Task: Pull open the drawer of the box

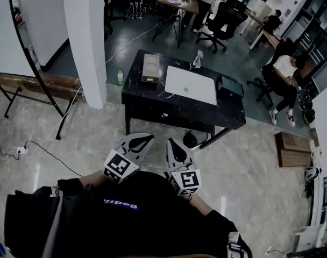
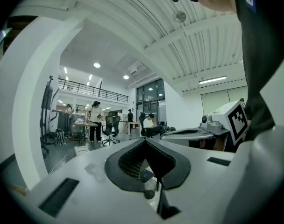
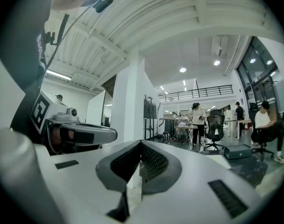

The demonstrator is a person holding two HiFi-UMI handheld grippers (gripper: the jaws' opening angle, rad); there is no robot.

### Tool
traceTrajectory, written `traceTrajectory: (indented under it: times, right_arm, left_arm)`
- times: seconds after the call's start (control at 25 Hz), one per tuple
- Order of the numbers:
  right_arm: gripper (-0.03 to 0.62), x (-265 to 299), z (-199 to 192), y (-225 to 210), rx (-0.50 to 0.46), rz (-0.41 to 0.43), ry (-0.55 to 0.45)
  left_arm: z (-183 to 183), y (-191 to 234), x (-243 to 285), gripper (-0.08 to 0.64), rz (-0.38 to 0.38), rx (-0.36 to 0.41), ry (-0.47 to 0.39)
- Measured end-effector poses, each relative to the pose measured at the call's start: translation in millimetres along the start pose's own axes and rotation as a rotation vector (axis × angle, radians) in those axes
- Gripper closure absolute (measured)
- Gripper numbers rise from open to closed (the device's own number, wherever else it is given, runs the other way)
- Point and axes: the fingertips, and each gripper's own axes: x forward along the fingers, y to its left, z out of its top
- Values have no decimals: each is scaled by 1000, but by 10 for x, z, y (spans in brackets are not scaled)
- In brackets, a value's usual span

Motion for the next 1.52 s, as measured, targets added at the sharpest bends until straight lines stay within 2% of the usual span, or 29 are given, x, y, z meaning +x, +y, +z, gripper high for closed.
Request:
traceTrajectory:
  times: [0.2, 0.68, 1.52]
  right_arm:
    - [592, -133, -26, 54, 5, -25, 12]
    - [592, -242, -49, 17, 10, -55, 10]
    - [592, -32, -156, 8, 26, 18, 6]
  left_arm:
    - [-20, -168, -8, 558, -44, 14, 2]
    - [-56, -229, 8, 558, -81, 10, 19]
    - [-139, -93, 49, 558, -20, 19, 30]
